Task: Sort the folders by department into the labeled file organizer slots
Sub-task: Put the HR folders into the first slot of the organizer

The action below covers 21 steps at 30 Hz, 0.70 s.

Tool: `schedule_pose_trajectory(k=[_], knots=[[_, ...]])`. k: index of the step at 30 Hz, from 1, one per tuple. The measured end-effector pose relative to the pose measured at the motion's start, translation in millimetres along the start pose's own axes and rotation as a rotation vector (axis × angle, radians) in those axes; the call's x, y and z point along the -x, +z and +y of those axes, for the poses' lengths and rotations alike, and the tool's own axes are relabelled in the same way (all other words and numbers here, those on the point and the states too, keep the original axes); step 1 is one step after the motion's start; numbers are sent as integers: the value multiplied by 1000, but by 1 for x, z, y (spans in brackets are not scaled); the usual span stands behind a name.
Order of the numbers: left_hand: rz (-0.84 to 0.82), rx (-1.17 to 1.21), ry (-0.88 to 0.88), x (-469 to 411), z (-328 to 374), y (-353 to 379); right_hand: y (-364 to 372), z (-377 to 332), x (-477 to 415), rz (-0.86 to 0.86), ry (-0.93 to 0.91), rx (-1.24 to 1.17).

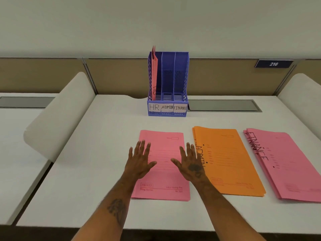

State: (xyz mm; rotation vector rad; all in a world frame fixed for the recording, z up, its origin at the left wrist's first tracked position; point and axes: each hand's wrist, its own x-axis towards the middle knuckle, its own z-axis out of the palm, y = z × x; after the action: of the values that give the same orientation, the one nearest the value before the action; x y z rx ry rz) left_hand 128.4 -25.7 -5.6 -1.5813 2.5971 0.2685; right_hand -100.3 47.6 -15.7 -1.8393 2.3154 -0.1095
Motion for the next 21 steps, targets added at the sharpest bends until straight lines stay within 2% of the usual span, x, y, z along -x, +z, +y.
schedule_pose_trajectory(k=[4, 9, 13, 17, 21], knots=[[-31, 131, -68, 7, -5, 23, 14, 1, 7, -94, 32, -32], [-42, 382, -264, 17, -4, 41, 30, -7, 17, -174, 93, -31], [-29, 513, -454, 16, 1, 41, 32, -17, 20, -142, 184, -55], [-34, 533, -535, 11, 4, 36, 29, -25, 16, -102, 279, -195], [-58, 818, -550, 5, -5, 26, 25, -29, 12, -76, 393, -360]])
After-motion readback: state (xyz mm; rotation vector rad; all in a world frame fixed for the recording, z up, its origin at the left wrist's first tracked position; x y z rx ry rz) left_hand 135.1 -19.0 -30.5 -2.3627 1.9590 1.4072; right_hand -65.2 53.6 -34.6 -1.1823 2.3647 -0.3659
